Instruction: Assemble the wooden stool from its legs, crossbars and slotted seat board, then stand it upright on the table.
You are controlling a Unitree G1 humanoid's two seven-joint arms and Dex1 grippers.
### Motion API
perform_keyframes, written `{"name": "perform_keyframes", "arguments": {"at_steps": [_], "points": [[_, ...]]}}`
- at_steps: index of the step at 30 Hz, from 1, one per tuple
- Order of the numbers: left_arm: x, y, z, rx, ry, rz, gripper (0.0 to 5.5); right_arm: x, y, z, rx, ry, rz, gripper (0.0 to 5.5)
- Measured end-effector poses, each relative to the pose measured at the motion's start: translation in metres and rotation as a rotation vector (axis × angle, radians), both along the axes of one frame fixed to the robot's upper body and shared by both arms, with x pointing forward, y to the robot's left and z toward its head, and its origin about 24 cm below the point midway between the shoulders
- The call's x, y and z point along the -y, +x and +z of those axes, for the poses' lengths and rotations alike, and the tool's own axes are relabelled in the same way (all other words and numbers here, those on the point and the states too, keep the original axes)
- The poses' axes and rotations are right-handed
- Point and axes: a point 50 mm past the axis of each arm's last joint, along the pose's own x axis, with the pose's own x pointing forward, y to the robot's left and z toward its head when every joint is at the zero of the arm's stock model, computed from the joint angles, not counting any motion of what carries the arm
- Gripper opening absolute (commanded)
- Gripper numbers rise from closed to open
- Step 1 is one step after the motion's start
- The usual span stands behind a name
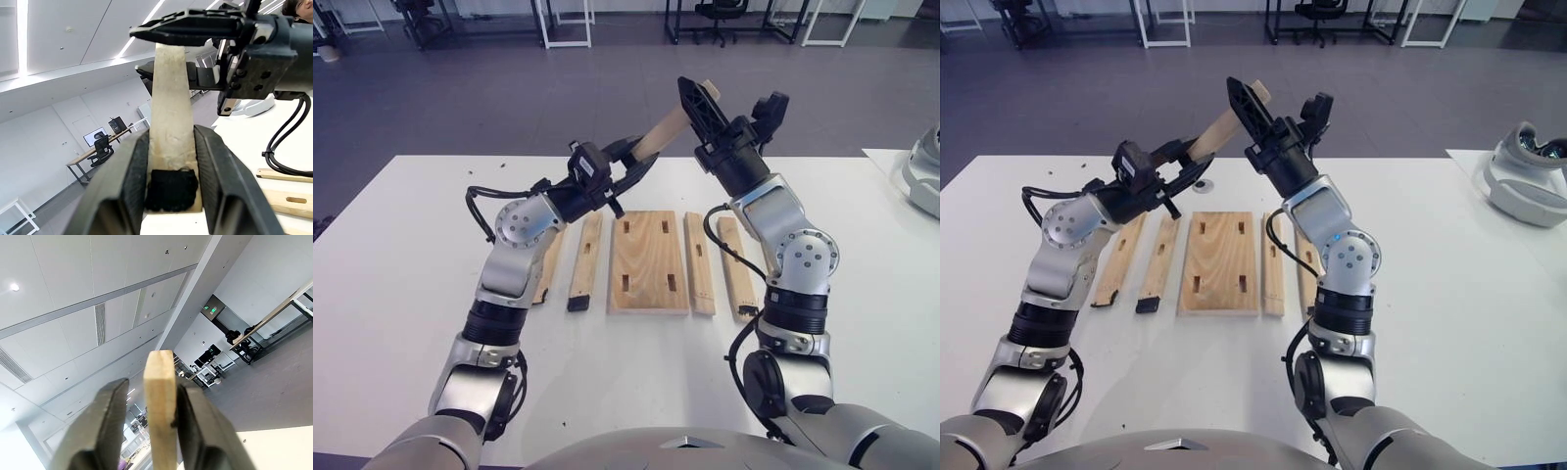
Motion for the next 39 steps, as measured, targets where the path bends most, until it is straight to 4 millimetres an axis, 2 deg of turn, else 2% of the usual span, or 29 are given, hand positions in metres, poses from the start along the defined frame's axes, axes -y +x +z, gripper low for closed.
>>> {"name": "perform_keyframes", "arguments": {"at_steps": [3,7,8,9,10,12,14,16,19,21,26,39], "points": [[0.000,-0.001,0.000,0.012,0.005,-0.002,1.29,0.001,0.000,-0.002,-0.004,-0.024,-0.011,0.41],[0.000,-0.002,-0.004,0.003,0.023,-0.001,1.29,0.002,0.001,-0.006,-0.013,-0.049,-0.025,0.41],[-0.001,-0.002,-0.005,-0.002,0.025,-0.003,1.69,0.002,0.001,-0.008,-0.017,-0.052,-0.027,0.41],[-0.001,-0.001,-0.007,-0.020,0.034,-0.004,1.85,0.002,0.002,-0.010,-0.020,-0.074,-0.050,0.41],[0.000,-0.002,-0.012,-0.028,0.052,-0.011,2.06,0.006,0.006,-0.019,-0.044,-0.133,-0.114,0.41],[-0.005,0.001,-0.030,-0.096,0.066,0.011,2.34,0.027,0.010,-0.054,-0.153,-0.241,-0.272,0.41],[-0.017,0.002,-0.044,-0.155,0.054,0.059,2.56,0.048,0.003,-0.091,-0.259,-0.323,-0.378,0.41],[-0.028,0.001,-0.049,-0.174,0.033,0.107,2.93,0.059,-0.005,-0.111,-0.305,-0.381,-0.444,0.41],[-0.040,-0.004,-0.061,-0.207,0.000,0.172,3.55,0.063,-0.004,-0.117,-0.299,-0.446,-0.510,0.41],[-0.047,-0.006,-0.066,-0.221,-0.013,0.218,3.72,0.064,-0.004,-0.127,-0.323,-0.502,-0.534,0.41],[-0.064,-0.013,-0.077,-0.255,-0.036,0.316,3.72,0.072,-0.009,-0.131,-0.320,-0.519,-0.578,0.41],[-0.070,-0.015,-0.080,-0.248,-0.039,0.396,3.72,0.073,-0.012,-0.143,-0.371,-0.544,-0.593,0.41]]}}
